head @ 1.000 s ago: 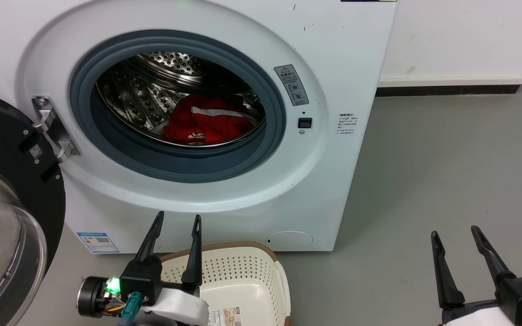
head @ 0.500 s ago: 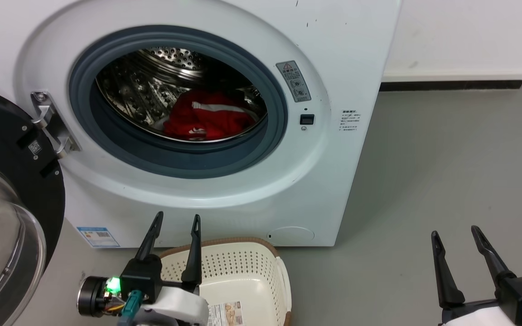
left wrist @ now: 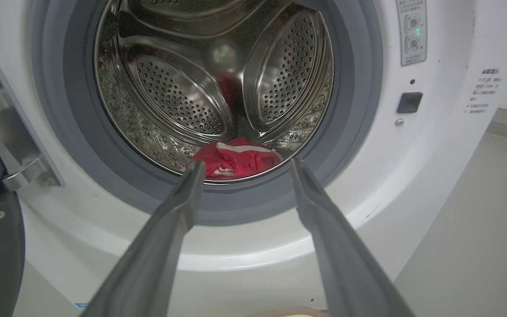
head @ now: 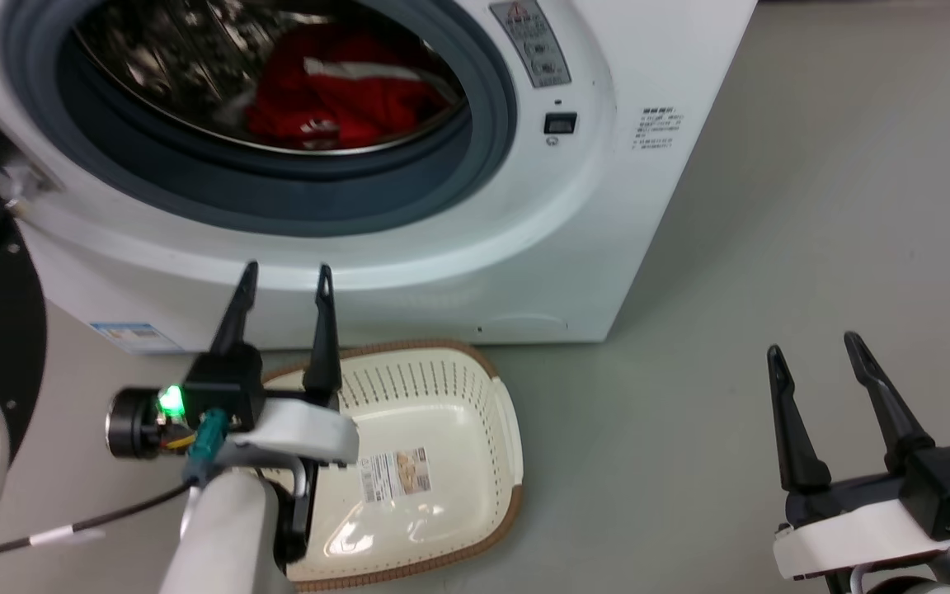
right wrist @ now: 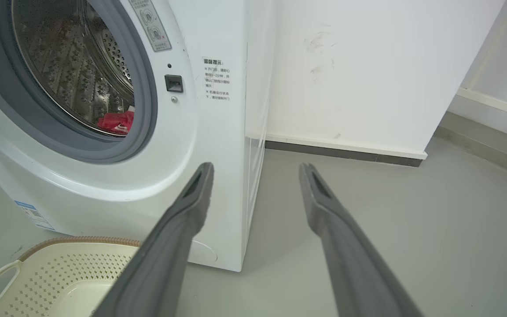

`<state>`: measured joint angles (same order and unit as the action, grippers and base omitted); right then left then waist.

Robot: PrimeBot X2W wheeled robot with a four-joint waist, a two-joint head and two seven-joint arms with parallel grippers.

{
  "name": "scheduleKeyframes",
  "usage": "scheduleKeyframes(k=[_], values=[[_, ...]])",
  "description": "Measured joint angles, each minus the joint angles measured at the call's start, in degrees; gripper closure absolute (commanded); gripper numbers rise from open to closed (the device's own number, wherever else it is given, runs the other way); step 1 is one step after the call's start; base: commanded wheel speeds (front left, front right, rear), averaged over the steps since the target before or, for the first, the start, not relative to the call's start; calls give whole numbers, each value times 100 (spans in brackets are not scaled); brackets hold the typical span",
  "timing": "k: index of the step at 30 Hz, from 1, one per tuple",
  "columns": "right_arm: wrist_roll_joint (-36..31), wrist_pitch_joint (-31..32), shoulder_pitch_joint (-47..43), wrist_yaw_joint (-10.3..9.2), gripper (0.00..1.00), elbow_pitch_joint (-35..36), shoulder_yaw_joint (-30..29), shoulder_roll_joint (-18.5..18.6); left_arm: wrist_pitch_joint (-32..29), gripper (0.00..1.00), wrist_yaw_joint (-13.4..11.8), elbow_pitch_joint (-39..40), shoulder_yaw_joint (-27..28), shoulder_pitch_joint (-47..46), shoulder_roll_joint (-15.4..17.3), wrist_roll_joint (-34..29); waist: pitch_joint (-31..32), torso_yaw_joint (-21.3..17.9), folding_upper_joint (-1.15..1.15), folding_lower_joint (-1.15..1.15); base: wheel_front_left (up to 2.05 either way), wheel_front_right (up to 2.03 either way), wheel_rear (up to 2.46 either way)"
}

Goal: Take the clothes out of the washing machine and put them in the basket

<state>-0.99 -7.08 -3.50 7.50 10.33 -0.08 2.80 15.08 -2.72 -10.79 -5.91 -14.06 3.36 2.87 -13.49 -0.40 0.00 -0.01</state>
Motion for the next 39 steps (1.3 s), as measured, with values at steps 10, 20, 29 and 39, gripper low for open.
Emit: scheduleKeyframes(k=[10,20,29,39], values=[[102,-208,553,0,0,-215,248,5,0,0,70,-835,293,-1521,400,-19,-1076,-294,0,-1,0,0,0],[298,-485,877,0,0,-639,531,10,-205,0,202,-2338,444,-3221,953,-48,-1725,-894,0,0,0,0,0],[520,-661,1083,0,0,-938,743,11,-1017,0,325,-3438,554,-4637,1500,42,-2023,-1314,0,0,0,0,0],[804,-769,1266,0,0,-1161,1125,12,-2003,0,567,-4221,465,-5850,2186,-12,-2400,-1670,0,0,0,0,0]])
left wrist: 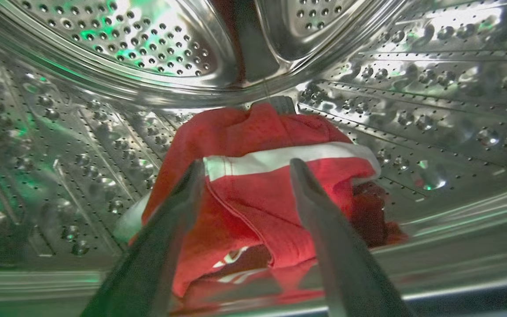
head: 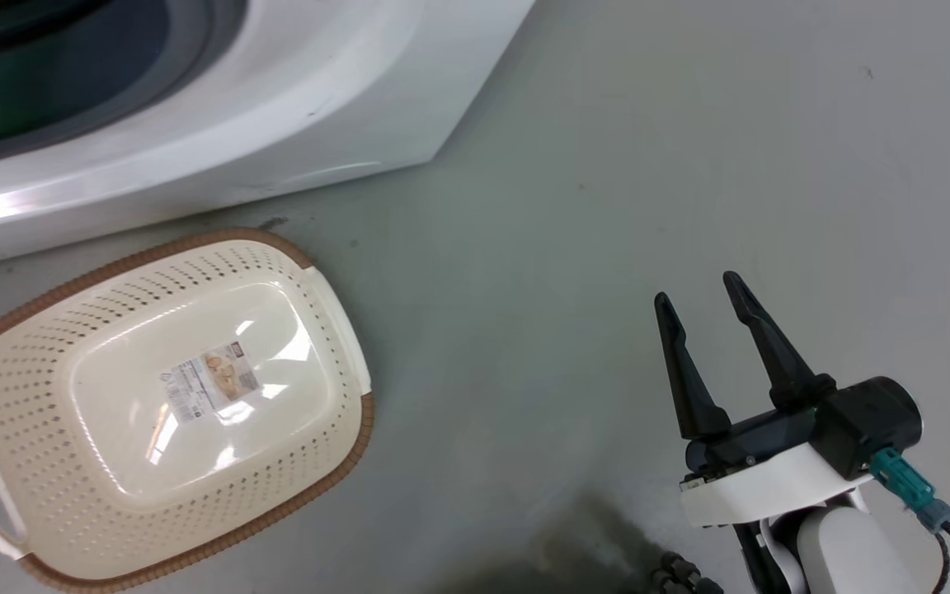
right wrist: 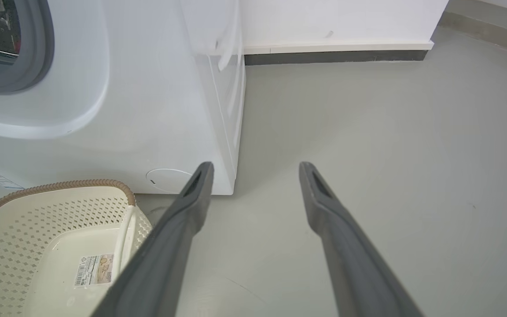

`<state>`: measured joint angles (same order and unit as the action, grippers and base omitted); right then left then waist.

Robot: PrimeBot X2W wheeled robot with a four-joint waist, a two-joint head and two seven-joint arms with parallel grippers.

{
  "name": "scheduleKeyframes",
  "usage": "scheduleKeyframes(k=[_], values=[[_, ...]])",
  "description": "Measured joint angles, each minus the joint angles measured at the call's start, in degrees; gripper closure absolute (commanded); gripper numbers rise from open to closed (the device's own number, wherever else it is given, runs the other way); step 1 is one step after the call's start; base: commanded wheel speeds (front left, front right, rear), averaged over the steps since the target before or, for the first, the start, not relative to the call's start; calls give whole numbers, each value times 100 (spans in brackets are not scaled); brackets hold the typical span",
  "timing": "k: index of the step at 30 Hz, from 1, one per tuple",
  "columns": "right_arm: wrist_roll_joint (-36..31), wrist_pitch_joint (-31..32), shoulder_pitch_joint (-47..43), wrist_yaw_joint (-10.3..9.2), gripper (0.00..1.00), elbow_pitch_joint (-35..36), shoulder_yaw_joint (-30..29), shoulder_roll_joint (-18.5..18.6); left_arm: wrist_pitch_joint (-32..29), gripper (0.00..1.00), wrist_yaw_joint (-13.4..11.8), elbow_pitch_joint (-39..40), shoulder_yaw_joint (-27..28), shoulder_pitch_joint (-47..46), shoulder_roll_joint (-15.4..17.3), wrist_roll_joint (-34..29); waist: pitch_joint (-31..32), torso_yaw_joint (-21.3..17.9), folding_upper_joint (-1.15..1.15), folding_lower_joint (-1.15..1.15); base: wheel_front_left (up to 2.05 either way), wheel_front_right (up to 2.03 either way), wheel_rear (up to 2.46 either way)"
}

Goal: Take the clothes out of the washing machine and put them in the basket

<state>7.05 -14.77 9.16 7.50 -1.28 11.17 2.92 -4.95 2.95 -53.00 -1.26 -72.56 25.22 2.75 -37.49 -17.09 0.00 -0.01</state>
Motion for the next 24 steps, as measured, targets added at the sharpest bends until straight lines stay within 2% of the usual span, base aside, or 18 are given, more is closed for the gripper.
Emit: scheduleKeyframes(k=[10,16,18,19,21,24], values=[[304,-15,144,0,0,-96,261,1,-1324,0,100,-114,-243,-753,649,-242,-557,-467,0,0,0,0,0],[417,-15,151,0,0,-81,380,0,-2286,0,130,-46,-374,-881,865,-336,-733,-699,0,0,0,0,0],[463,-16,151,0,0,-70,405,0,-2555,0,53,-5,-361,-880,926,-323,-757,-742,0,0,0,0,0],[466,-16,151,1,0,-67,416,0,-2680,24,25,33,-346,-877,947,-315,-762,-758,0,0,0,0,0],[511,-16,152,0,0,-65,441,0,-2836,100,-11,146,-337,-849,975,-301,-759,-784,0,0,0,0,0],[526,-16,154,0,0,-66,471,0,-2992,100,-59,330,-312,-726,1025,-257,-737,-811,0,0,0,0,0]])
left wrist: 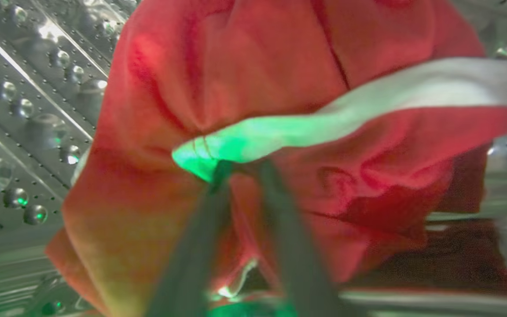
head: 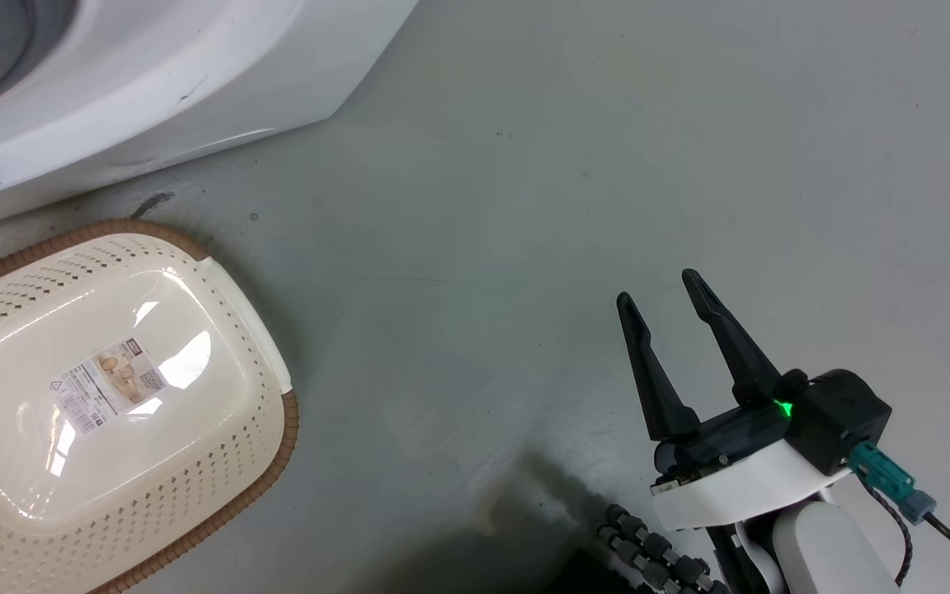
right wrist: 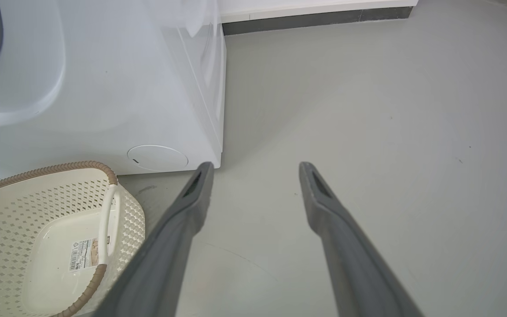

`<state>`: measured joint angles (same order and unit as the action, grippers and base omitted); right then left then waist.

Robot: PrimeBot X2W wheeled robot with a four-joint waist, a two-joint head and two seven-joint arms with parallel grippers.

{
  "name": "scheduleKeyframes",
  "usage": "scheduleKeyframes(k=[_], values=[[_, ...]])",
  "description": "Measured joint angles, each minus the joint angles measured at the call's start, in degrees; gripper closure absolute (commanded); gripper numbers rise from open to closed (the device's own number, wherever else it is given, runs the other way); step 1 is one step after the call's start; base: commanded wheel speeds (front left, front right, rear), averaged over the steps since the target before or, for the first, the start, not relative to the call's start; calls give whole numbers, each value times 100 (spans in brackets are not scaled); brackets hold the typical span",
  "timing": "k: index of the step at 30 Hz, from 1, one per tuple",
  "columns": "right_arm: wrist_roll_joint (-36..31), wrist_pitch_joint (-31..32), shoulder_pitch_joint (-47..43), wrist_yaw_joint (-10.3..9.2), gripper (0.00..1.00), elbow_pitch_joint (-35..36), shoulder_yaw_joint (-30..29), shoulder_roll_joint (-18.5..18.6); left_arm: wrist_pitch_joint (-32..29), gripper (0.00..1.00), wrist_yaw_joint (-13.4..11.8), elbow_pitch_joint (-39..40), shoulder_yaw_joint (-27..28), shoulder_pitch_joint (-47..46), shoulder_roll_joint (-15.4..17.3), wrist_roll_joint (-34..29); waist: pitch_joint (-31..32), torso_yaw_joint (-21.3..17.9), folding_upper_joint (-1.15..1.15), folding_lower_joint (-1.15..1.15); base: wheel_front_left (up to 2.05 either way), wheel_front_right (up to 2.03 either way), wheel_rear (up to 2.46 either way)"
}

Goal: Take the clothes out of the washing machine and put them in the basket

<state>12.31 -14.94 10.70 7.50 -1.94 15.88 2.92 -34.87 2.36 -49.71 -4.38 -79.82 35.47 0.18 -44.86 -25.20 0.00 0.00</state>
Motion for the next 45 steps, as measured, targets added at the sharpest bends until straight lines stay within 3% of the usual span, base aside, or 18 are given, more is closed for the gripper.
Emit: scheduleKeyframes(k=[4,9,13,17,23,37,42,45], values=[[30,0,12,0,0,-12,26,0,85,100,-134,333,56,273,30,52,48,-20,0,0,0,0,0],[24,0,13,0,0,-71,12,-1,687,100,-219,726,105,693,29,157,199,-5,0,0,0,0,0],[-19,0,-2,0,0,-124,-65,-1,1548,100,-279,880,170,1122,-51,303,432,31,0,0,0,0,0],[-131,0,-100,0,0,-234,-186,-2,2922,100,-356,684,279,1739,-349,545,939,148,0,0,0,0,0],[-280,-1,-382,0,0,-371,-342,-7,3939,100,-389,322,320,2371,-773,778,1619,298,0,1,0,0,0],[-389,299,-1106,0,0,-298,-661,-5,4885,100,-188,-249,464,3578,-1318,1267,3172,657,0,2,0,0,0],[-449,443,-1403,0,0,-157,-776,-5,4975,100,-115,10,555,4183,-1512,1401,3686,819,0,2,0,0,0],[-476,512,-1555,0,0,-49,-853,-3,4978,100,-42,550,610,4557,-1625,1411,3932,945,0,3,0,0,0]])
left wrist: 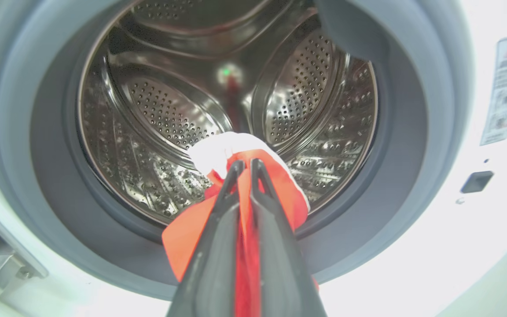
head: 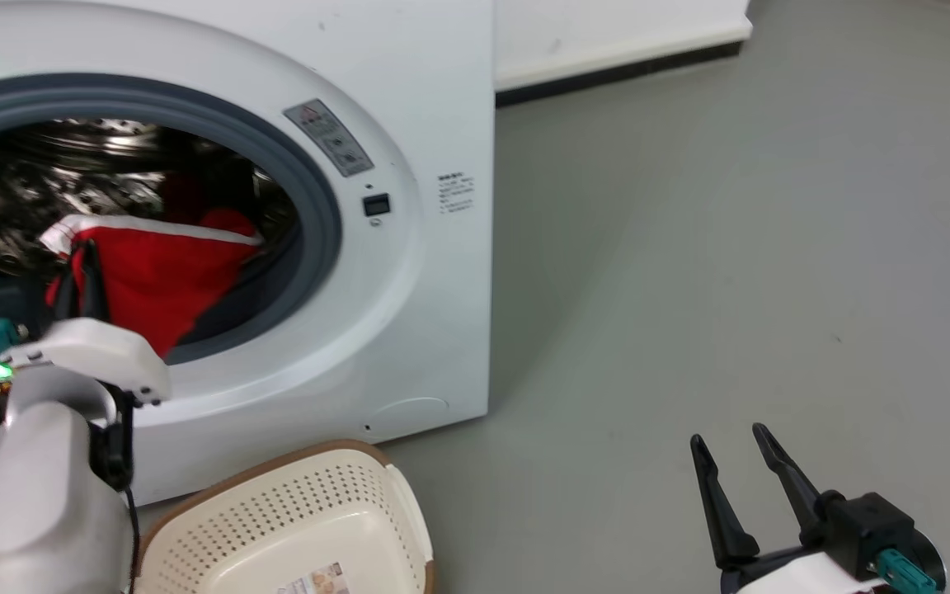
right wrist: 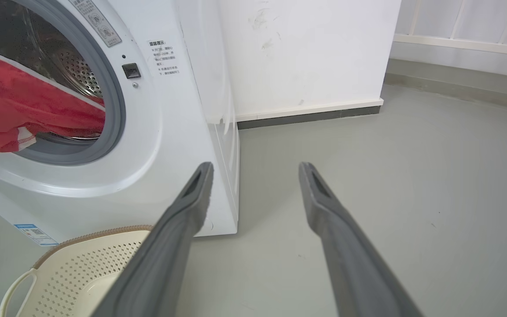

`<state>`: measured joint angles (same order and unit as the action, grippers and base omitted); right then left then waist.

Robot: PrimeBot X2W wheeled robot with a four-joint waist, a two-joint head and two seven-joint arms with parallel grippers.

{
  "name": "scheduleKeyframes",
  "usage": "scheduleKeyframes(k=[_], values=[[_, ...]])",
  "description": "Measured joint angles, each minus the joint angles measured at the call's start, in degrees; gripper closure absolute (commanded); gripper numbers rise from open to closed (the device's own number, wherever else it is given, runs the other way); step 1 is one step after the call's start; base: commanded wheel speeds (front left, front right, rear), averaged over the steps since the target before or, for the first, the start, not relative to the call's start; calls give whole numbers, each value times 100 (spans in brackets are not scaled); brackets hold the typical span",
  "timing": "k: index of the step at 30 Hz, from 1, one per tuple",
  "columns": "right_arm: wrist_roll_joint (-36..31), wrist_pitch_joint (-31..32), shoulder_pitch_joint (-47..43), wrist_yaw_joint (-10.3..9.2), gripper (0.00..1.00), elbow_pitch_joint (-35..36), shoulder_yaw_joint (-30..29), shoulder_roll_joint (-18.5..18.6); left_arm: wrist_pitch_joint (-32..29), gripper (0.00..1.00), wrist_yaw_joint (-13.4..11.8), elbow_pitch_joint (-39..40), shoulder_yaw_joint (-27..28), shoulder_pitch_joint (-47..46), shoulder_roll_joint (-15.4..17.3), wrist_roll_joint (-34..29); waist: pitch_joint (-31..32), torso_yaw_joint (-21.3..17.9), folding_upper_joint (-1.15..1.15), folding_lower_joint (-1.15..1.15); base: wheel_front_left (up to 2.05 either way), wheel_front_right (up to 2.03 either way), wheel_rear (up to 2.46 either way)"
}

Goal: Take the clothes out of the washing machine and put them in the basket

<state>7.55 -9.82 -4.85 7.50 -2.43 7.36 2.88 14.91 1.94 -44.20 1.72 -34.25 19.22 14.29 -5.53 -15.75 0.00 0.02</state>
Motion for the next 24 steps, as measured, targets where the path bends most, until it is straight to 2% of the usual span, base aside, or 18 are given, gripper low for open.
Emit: scheduleKeyframes(k=[6,15,20,24], values=[[-15,140,-269,0,0,194,-107,1,8,100,-21,1368,94,974,-336,-54,300,335,0,0,0,0,0],[-55,324,-509,0,0,389,-86,1,-43,100,-218,3377,-10,2497,-810,-122,523,696,0,-1,0,0,0],[-98,381,-543,0,0,495,-86,1,-344,100,-334,4170,-98,3291,-1036,3,451,816,0,-1,0,0,0],[-101,380,-504,0,0,531,-77,1,-475,100,-433,4388,-182,3771,-1222,67,271,909,0,-2,0,0,0]])
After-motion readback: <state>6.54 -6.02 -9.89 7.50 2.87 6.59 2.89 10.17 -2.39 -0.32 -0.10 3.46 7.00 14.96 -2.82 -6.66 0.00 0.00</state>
